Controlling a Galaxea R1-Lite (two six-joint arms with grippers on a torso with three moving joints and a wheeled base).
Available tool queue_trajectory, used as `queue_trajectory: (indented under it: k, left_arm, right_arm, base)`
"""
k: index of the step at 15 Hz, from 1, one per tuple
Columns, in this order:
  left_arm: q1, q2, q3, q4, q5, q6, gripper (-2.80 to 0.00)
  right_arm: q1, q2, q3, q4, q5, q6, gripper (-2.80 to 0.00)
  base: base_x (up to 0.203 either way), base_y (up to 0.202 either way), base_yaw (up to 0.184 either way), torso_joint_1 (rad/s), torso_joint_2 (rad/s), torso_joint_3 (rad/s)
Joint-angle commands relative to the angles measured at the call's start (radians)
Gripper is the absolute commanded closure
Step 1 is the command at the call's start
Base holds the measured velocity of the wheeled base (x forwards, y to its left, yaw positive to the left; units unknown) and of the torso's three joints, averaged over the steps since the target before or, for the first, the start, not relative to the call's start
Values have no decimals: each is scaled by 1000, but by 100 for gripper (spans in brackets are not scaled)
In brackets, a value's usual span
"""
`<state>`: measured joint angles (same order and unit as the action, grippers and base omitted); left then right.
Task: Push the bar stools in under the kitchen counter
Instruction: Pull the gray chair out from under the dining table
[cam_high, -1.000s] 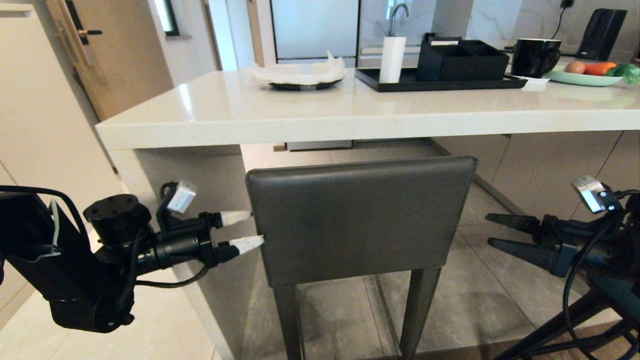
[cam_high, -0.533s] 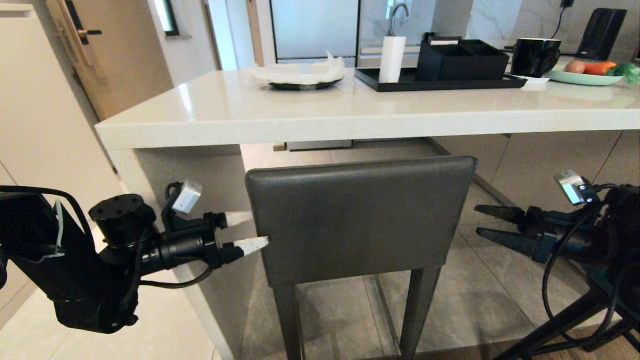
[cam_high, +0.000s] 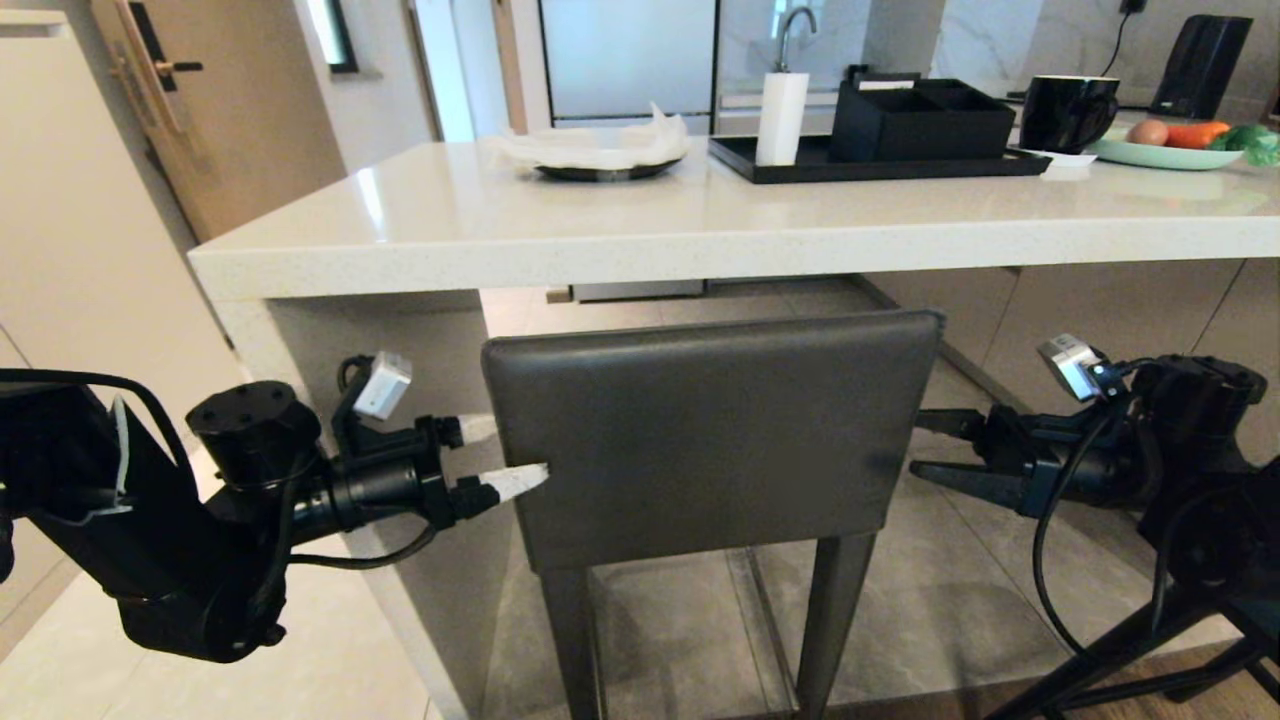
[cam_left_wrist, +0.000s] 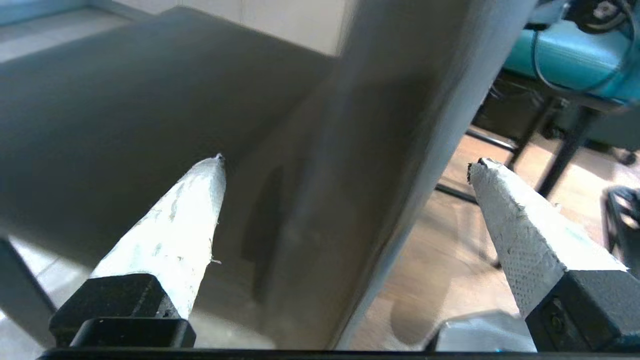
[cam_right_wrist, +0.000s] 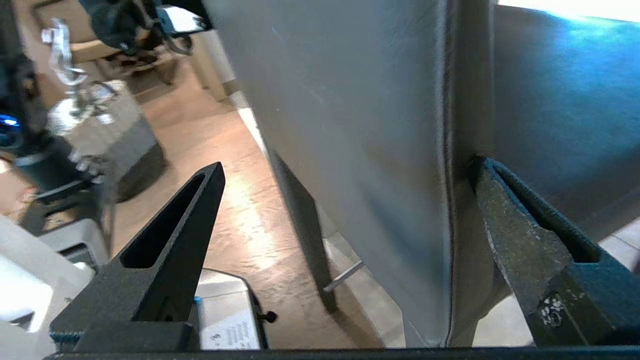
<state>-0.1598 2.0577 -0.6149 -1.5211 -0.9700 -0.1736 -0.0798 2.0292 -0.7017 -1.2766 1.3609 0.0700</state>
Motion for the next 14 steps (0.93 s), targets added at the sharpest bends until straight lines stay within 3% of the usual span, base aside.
queue_trajectory:
  k: [1,2,9,14]
  left_arm:
    - [-18,-8,-7,-9,51,-2,-280]
    - [-29,-10,-6,-9,86,-4,-280]
    - [-29,-8,6,-9,86,-3,-280]
    - [-32,0,9,-9,86,-4,-280]
  right_arm:
    - [8,14,-45,-10,8,16,-280]
    - [7,28,-67,-10,7,23,-280]
    - [-2,60,-111,-10,7,31,-280]
    - [52,92,-164,-11,0,56,-280]
  base:
    - [0,0,0,0,0,0]
    - [0,0,0,0,0,0]
    - [0,0,0,0,0,0]
    - [0,0,0,0,0,0]
